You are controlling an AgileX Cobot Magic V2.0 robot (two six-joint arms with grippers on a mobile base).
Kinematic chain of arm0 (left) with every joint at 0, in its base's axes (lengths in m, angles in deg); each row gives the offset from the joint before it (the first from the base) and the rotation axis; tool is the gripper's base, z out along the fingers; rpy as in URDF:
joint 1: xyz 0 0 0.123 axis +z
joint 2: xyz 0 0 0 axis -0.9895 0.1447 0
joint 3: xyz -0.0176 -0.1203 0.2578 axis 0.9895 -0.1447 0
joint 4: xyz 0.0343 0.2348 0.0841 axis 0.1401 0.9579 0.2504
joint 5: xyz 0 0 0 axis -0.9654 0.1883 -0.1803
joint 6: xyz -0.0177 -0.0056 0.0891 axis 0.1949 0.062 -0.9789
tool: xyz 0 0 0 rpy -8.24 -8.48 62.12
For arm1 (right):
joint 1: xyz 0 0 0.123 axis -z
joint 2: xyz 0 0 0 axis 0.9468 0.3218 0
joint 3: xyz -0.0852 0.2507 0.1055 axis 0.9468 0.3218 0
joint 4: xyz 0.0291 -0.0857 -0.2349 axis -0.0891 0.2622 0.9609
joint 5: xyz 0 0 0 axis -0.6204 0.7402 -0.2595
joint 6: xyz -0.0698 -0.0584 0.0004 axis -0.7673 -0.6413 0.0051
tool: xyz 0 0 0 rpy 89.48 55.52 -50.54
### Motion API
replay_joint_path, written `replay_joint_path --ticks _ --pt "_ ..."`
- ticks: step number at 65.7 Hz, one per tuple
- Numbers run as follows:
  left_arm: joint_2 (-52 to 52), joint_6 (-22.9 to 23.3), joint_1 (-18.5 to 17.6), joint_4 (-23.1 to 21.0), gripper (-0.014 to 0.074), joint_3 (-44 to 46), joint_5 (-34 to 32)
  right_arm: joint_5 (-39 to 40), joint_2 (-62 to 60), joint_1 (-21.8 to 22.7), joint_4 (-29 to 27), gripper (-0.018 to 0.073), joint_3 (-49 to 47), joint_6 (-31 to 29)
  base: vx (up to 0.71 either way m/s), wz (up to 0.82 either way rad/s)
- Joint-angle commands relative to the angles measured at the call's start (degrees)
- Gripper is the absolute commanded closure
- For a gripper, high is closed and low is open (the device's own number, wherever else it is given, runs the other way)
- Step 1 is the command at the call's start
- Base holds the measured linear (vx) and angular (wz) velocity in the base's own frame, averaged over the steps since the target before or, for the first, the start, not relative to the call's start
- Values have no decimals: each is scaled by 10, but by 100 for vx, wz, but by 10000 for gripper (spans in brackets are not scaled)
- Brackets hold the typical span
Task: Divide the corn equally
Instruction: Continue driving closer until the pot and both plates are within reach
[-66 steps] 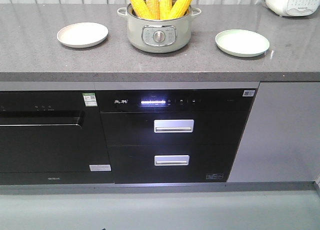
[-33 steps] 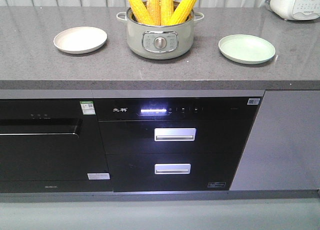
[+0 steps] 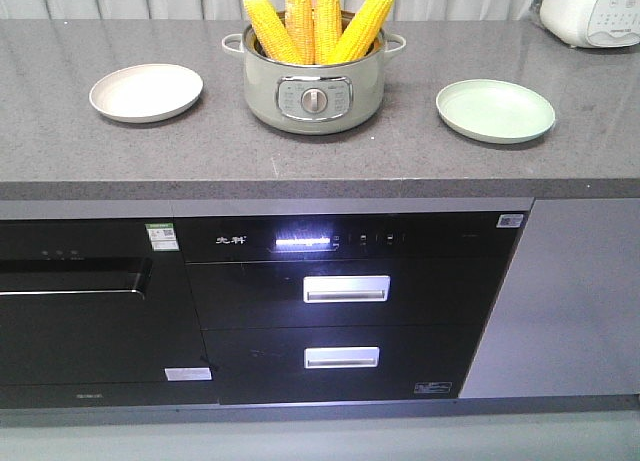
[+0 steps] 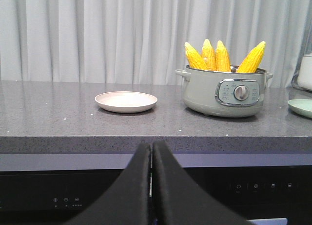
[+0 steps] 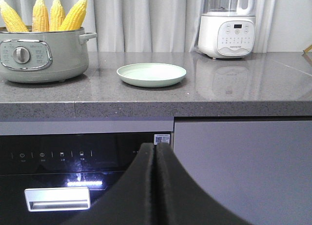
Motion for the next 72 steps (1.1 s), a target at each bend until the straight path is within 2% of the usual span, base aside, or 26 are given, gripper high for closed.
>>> replay_joint_path --ticks 1,72 --pt "-9 4 1 -4 603 -8 -46 45 -1 0 3 560 6 -5 9 -2" --pt "-9 4 1 -4 603 -8 -46 46 -1 0 3 560 6 -5 9 -1"
